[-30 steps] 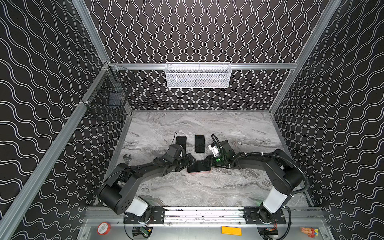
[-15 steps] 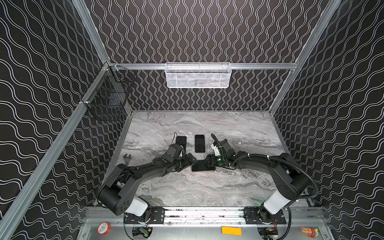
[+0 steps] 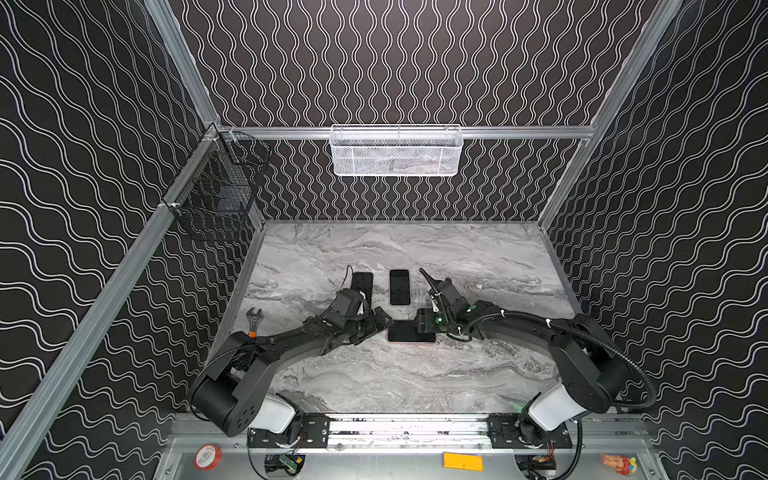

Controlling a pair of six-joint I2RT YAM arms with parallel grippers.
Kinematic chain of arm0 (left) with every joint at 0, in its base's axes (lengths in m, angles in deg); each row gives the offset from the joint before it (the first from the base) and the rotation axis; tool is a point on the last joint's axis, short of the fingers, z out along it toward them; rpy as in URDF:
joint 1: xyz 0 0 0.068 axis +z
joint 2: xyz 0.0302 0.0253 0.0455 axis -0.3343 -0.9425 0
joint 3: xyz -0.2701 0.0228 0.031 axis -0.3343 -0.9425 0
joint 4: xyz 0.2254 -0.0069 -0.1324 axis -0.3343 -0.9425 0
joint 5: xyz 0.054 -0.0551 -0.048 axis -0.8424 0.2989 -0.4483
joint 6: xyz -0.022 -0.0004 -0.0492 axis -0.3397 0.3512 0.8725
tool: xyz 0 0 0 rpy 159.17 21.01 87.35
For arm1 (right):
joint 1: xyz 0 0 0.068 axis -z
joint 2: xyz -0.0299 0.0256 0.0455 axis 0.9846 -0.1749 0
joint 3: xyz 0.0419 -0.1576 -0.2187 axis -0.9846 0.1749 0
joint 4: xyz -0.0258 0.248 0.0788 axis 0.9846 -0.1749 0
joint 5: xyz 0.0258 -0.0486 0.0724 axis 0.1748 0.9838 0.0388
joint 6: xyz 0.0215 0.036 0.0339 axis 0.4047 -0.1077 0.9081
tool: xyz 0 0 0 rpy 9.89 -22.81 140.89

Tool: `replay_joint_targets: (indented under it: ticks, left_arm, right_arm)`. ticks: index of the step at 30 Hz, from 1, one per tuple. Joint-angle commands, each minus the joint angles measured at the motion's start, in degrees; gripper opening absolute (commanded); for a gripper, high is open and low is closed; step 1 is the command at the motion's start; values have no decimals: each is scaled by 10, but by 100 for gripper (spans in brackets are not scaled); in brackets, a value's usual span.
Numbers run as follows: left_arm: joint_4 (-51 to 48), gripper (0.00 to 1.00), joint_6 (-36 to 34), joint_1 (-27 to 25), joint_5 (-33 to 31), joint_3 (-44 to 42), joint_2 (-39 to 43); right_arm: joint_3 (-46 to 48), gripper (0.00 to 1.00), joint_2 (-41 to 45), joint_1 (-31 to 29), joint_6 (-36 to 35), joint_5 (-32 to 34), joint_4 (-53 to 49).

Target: Put the phone into the phone case

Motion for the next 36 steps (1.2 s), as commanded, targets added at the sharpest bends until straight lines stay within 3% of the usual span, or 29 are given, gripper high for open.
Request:
replay_joint_targets:
  ticks: [1, 6, 14, 22, 36]
  left_arm:
    - [18, 90, -10, 1, 3, 0, 2]
    - [20, 98, -16, 2, 9, 2, -4]
    - [11, 98, -28, 1, 21, 16, -21]
    - [11, 98, -30, 0, 33, 28, -42]
    - [30, 98, -25, -4, 47, 34, -69]
  right_arm:
    - [-4, 77, 12, -3, 6, 38, -19]
    - [14, 71, 34, -2, 11, 44, -14]
    - [53, 57, 44, -2, 20, 22, 11]
    - [76, 28, 45, -3, 30, 8, 32]
    - [66, 8, 16, -12, 30, -4, 42]
